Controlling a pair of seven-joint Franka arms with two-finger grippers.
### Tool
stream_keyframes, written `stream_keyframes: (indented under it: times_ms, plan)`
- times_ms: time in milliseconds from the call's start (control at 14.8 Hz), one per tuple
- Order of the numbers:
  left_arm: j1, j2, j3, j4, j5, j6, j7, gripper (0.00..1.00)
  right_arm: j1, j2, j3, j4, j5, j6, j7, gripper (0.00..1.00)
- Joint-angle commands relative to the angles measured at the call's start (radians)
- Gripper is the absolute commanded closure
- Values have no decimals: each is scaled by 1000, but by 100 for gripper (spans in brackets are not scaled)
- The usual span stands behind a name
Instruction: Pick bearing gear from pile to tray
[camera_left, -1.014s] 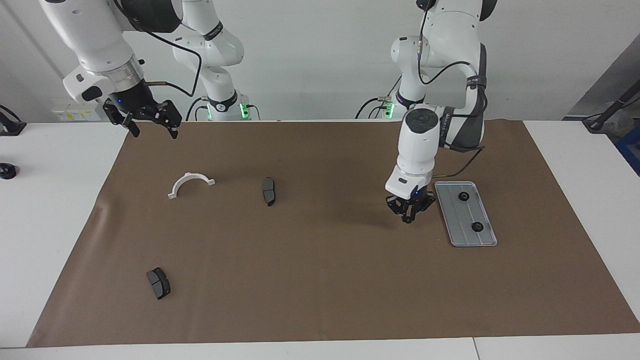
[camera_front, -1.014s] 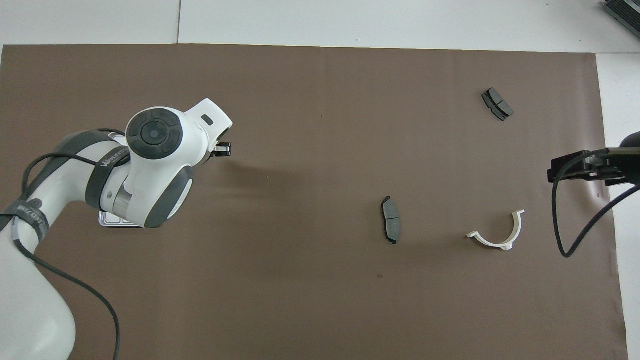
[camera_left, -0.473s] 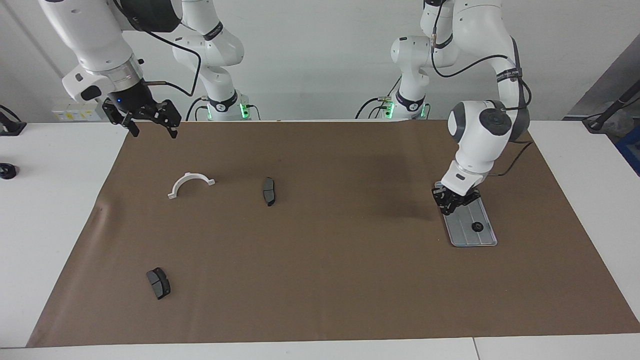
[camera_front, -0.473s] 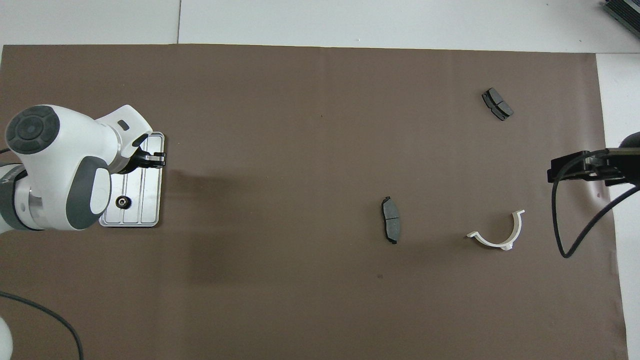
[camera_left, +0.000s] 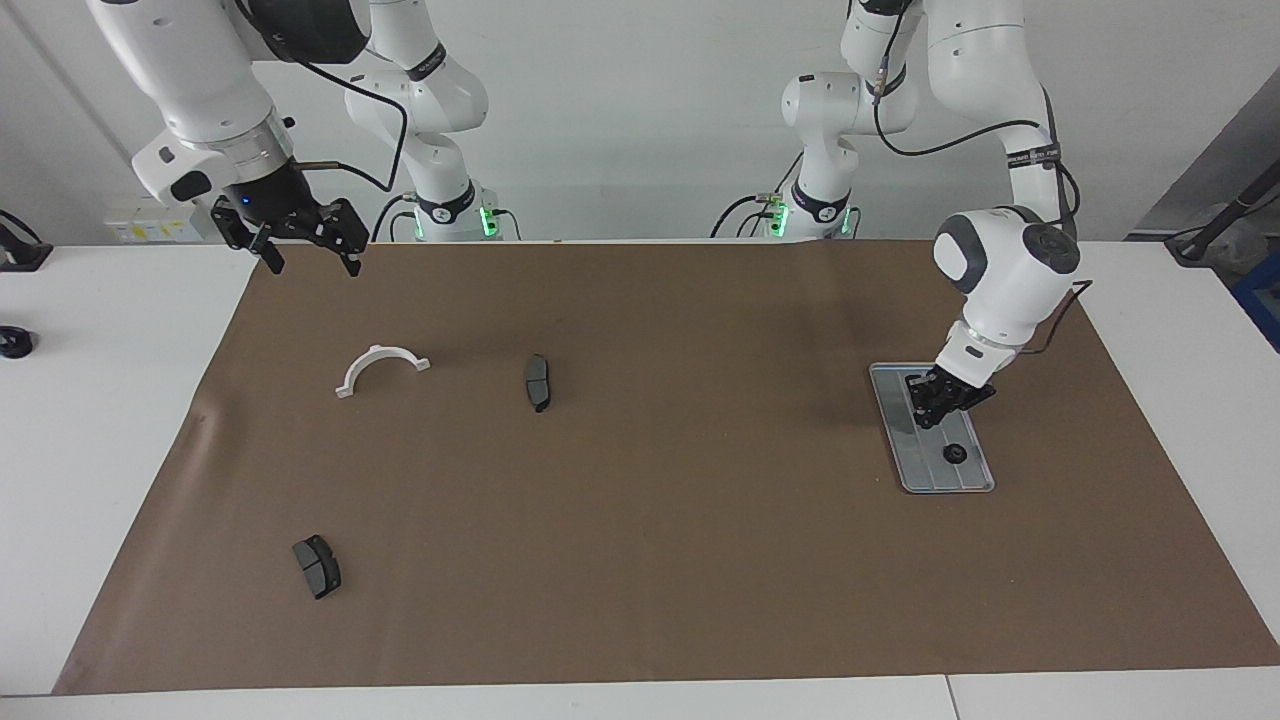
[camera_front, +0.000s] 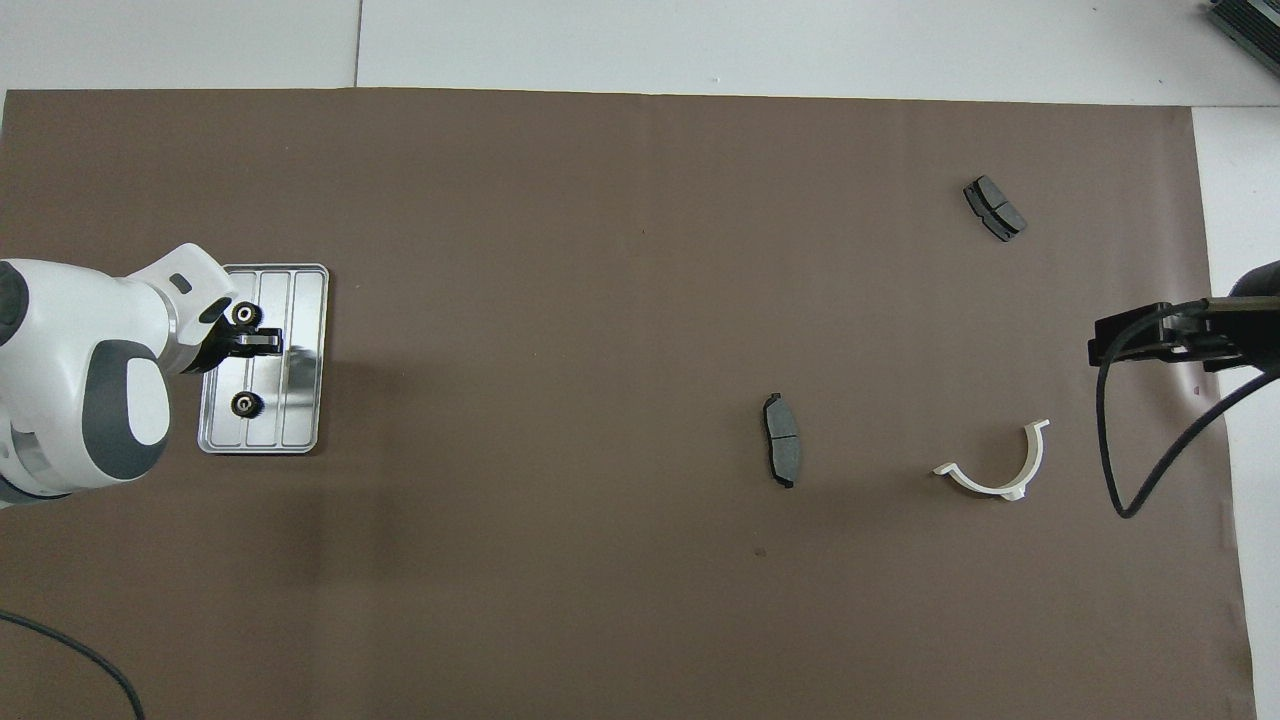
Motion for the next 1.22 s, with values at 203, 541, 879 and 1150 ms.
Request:
stream_keyframes:
  times_ms: [203, 541, 879, 1150]
  plan:
    - [3, -13, -2, -32, -80, 36, 28, 68, -8, -16, 5, -11, 18, -6, 9, 0]
    - [8, -25, -2, -17, -78, 12, 128, 0, -6, -16, 5, -11, 18, -6, 9, 0]
    - [2, -108, -5, 69, -34, -157, 134, 0, -8, -16, 5, -11, 18, -6, 9, 0]
    - [8, -134, -30, 257, 105, -371, 120, 0, -8, -16, 5, -11, 18, -6, 9, 0]
